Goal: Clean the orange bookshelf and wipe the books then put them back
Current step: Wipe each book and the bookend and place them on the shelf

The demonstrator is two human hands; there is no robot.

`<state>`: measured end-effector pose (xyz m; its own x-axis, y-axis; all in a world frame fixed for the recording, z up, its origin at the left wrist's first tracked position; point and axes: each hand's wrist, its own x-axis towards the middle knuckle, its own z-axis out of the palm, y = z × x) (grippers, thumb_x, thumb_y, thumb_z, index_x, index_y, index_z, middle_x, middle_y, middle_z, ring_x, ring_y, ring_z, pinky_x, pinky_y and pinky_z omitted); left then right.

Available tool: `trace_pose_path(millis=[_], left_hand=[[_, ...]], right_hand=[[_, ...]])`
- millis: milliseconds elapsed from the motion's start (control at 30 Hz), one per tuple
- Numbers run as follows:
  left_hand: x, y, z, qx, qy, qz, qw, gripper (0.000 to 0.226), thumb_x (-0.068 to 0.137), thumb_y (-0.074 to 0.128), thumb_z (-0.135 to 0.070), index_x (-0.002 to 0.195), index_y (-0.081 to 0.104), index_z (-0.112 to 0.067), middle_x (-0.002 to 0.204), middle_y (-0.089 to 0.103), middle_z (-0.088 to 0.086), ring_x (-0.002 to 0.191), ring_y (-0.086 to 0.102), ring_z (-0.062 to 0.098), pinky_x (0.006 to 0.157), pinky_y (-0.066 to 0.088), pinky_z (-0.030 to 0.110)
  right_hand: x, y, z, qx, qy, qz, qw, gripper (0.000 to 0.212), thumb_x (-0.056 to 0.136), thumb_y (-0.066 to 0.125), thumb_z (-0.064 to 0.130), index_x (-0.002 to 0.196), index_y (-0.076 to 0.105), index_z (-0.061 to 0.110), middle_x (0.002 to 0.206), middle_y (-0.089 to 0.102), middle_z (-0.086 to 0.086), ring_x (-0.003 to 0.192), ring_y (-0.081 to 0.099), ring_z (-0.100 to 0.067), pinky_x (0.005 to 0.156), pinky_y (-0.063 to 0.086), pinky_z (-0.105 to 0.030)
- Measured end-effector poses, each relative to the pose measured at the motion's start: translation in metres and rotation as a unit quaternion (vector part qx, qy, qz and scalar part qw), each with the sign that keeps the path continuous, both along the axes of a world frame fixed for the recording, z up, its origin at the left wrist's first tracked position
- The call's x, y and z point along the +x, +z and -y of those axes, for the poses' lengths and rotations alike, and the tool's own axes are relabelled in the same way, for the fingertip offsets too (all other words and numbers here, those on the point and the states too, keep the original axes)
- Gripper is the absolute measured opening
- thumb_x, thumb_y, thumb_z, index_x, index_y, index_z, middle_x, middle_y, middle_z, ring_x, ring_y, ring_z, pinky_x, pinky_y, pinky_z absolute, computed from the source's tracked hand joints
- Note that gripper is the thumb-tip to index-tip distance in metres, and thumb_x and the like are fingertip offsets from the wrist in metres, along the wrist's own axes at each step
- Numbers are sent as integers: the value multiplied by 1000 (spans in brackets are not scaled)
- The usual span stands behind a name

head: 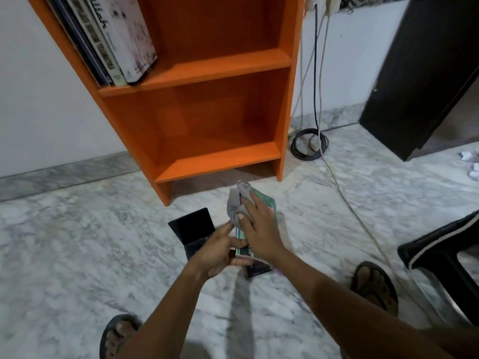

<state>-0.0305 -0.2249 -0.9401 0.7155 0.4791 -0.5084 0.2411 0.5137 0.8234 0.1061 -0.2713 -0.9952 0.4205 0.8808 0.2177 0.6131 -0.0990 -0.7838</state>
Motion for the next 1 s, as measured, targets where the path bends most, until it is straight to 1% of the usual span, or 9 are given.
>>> trace_pose_path(millis=[200,333,467,633,700,800,867,933,1000], left_hand=[[-3,49,5,32,-58,36,997,71,94,51,16,133,54,-43,115,76,1,98,74,24,72,63,42],[4,73,2,46,-105,75,991,81,92,51,17,150,43,-39,132,68,11,115,68,34,71,63,42],[6,88,2,68,-107,95,987,78,94,51,16,146,44,-41,133,68,8,114,69,35,71,64,42],[3,96,-3,78,-83,89,989,75,95,52,14,147,45,-38,128,70,11,119,65,41,70,65,41],[2,96,-3,75,-60,87,992,74,94,52,15,147,46,-37,128,70,14,116,65,41,70,65,41],[8,100,-1,79,-60,93,991,74,93,53,15,145,48,-38,124,71,16,106,69,35,72,65,42],[16,103,0,91,-62,89,990,73,93,53,14,143,49,-39,116,74,12,96,73,29,74,64,43],[17,102,-2,99,-25,79,992,69,93,52,13,144,51,-33,114,74,12,95,73,29,73,64,45],[10,97,-9,109,36,73,991,64,92,48,13,143,55,-26,118,73,14,99,73,34,74,63,45]], right_hand=[[29,54,-27,26,-172,-71,982,52,105,37,45,155,38,32,156,39,-5,137,44,-33,109,40,-56],[70,74,-19,-8,-298,-117,947,46,104,38,34,137,55,7,130,57,-23,113,57,-42,90,48,-48],[95,56,7,-87,-364,-298,878,35,104,44,25,127,63,4,128,64,-21,114,61,-40,92,49,-41],[88,79,13,68,-478,-329,812,38,106,46,26,133,56,1,134,56,-23,119,57,-40,87,43,-37],[86,102,11,124,-476,-239,837,37,106,45,25,128,56,-2,133,51,-24,116,55,-39,81,37,-33],[70,122,2,166,-293,-119,934,43,101,40,38,124,60,7,128,54,-15,117,54,-31,90,45,-37],[51,121,-4,140,-176,-58,973,46,102,37,40,131,58,12,132,55,-8,118,53,-21,90,43,-26],[27,115,-3,125,-104,-69,984,43,108,40,35,145,51,17,138,53,-1,124,52,-13,87,40,-9],[2,106,2,121,-11,-124,985,44,108,44,34,151,45,24,147,49,8,131,50,-6,97,43,-8]])
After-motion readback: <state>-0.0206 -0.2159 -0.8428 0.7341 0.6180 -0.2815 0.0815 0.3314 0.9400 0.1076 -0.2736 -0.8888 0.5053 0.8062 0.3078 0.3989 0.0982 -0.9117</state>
